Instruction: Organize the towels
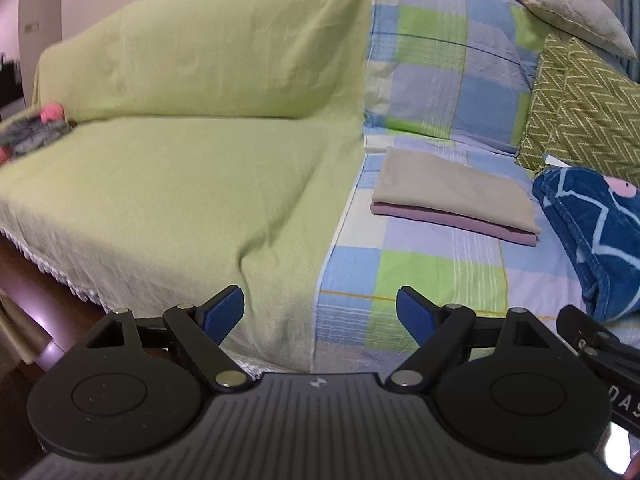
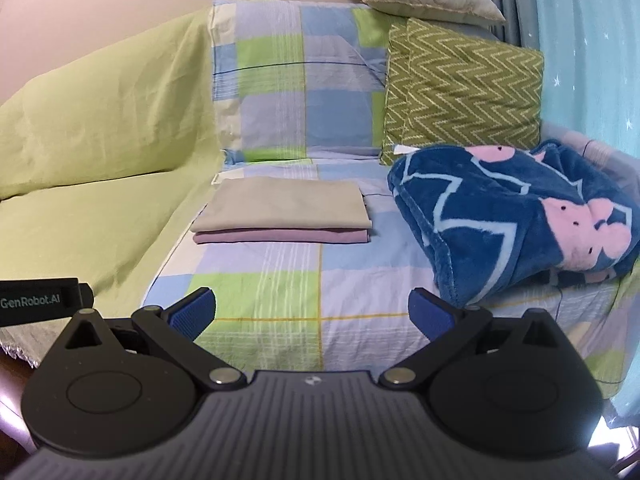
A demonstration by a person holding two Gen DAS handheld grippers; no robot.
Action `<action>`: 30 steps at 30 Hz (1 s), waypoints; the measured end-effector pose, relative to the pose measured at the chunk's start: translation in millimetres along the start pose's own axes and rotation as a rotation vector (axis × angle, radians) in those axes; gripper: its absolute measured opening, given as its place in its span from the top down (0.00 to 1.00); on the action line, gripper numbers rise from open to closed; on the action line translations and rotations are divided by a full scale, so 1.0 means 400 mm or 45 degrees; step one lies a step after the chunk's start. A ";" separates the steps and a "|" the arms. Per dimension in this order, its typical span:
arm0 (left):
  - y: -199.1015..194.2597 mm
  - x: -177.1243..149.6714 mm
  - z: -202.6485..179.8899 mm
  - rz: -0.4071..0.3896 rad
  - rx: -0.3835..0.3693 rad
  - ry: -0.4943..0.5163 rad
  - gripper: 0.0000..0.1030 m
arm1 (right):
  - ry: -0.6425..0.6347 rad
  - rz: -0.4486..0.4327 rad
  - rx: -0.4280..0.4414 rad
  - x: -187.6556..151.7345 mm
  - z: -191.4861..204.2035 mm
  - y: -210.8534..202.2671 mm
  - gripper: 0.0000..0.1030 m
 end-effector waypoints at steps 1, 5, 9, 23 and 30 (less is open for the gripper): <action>-0.003 -0.001 0.003 0.001 0.002 0.003 0.17 | -0.003 0.003 0.003 -0.002 0.004 -0.004 0.02; -0.018 -0.009 0.023 0.001 -0.018 -0.030 0.17 | -0.018 0.006 0.017 -0.005 0.019 -0.021 0.02; -0.023 -0.011 0.034 0.001 -0.042 -0.063 0.17 | -0.032 -0.001 0.021 -0.002 0.029 -0.036 0.02; -0.004 -0.037 -0.012 0.052 -0.138 0.018 0.17 | 0.002 0.046 -0.009 -0.017 0.002 -0.014 0.02; 0.008 -0.046 -0.018 0.005 -0.088 0.074 0.17 | 0.005 0.054 -0.036 -0.013 -0.004 0.003 0.02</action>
Point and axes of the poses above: each gripper's, at about its wrist camera, not at the fingertips, and y roughly the way its jaws point, z to its left, x to its top, the point moved 1 cm from there along y, roughly the way its jaws point, and after that the axes turned 3 degrees about x, right-handed, at the moved point
